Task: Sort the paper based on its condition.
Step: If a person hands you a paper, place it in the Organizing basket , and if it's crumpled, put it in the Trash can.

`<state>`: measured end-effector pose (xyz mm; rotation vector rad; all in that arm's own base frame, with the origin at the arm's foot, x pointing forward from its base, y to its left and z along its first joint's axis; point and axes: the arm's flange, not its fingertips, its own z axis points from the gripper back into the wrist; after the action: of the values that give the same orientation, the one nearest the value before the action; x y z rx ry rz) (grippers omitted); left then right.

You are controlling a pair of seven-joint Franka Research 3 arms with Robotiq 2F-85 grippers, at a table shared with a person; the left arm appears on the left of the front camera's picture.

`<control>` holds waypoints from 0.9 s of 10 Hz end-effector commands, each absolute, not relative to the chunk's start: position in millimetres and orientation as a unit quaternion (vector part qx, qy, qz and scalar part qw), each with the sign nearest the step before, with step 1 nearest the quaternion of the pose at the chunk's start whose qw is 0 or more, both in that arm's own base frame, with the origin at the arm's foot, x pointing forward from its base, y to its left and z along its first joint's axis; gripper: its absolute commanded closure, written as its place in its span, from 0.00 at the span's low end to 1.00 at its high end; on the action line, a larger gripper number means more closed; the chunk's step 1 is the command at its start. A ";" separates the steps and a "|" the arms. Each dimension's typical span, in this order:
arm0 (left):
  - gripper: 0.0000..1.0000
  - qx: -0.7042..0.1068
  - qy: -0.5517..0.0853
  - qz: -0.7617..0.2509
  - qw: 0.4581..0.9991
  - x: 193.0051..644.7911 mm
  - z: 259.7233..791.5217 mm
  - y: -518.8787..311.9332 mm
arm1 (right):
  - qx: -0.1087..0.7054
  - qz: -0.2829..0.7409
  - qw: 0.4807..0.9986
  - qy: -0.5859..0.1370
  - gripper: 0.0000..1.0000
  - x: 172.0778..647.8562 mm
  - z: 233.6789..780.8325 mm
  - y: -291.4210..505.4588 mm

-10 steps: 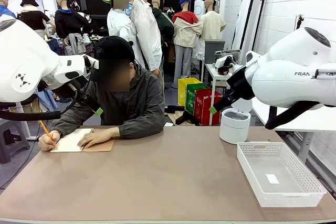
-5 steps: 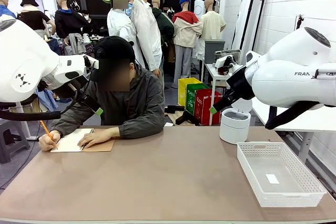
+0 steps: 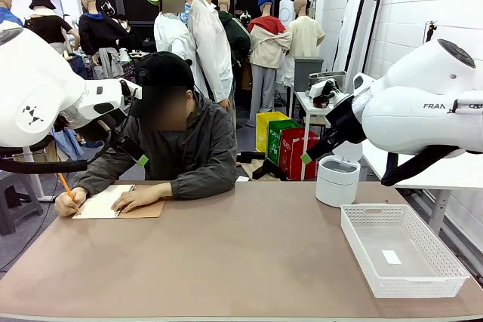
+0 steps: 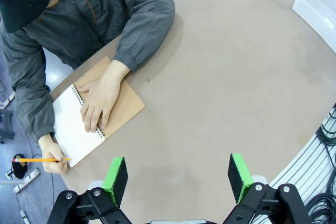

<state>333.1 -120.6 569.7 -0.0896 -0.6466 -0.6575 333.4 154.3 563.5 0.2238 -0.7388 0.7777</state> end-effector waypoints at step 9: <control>0.00 -0.041 -0.311 -0.317 0.895 333.2 570.3 -119.9 | 0.109 0.370 0.853 -0.351 0.00 333.6 563.6 154.3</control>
<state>333.1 -120.6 569.7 -0.0896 -0.6466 -0.6575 333.4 154.3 563.5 0.2238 -0.7388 0.7777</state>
